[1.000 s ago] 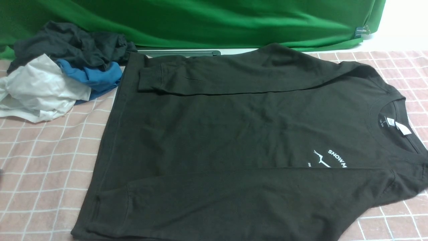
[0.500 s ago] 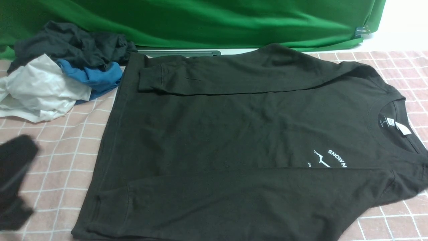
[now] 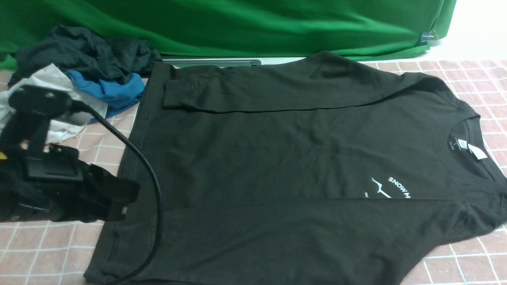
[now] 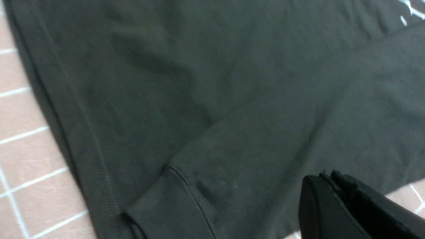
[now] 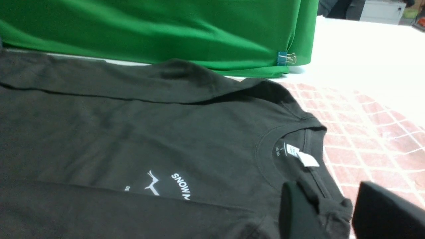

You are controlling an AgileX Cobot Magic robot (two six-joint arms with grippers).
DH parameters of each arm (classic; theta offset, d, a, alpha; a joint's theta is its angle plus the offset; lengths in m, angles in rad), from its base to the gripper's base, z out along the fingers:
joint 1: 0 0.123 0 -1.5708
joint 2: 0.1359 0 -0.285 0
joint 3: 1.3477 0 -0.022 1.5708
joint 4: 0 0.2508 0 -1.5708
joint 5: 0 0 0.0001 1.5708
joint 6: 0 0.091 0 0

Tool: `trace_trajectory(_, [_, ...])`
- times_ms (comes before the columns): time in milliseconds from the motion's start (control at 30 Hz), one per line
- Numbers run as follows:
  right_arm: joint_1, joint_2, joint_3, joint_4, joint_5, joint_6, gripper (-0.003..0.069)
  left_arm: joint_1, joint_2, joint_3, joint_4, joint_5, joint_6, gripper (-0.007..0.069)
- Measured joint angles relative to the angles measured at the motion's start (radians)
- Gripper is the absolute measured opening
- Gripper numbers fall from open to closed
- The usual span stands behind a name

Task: Fold a long-sleeved shirt over a pink coffee tablecloth.
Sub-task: 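Grasp the left edge of the dark T-shirt lying flat on the table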

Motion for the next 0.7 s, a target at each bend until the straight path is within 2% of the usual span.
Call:
trace_trajectory(367, [0.000, 0.000, 0.000, -0.003, -0.050, 0.000, 0.0240, -0.007, -0.013, -0.004, -0.060, 0.008, 0.070, 0.0021])
trace_trajectory(467, [0.000, 0.000, 0.000, 0.050, -0.145, 0.128, 0.0240, -0.056, -0.016, -0.004, -0.064, 0.011, 0.097, 0.0021])
trace_trajectory(500, [0.000, 0.000, 0.000, 0.084, -0.184, 0.221, 0.0240, -0.091, -0.020, -0.004, -0.056, 0.016, 0.104, 0.0021])
trace_trajectory(533, [0.000, 0.000, 0.000, 0.087, -0.191, 0.238, 0.0240, -0.091, -0.020, -0.004, -0.056, 0.016, 0.104, 0.0021])
trace_trajectory(567, [0.000, 0.000, 0.000, 0.113, -0.256, 0.398, 0.0240, -0.145, -0.025, -0.004, -0.038, 0.023, 0.104, 0.0021])
trace_trajectory(667, [0.000, 0.000, 0.000, 0.125, -0.310, 0.546, 0.0240, -0.207, -0.027, -0.004, -0.014, 0.034, 0.106, 0.0021])
trace_trajectory(700, [0.000, 0.000, 0.000, 0.126, -0.313, 0.554, 0.0240, -0.211, -0.027, -0.004, -0.009, 0.034, 0.106, 0.0021])
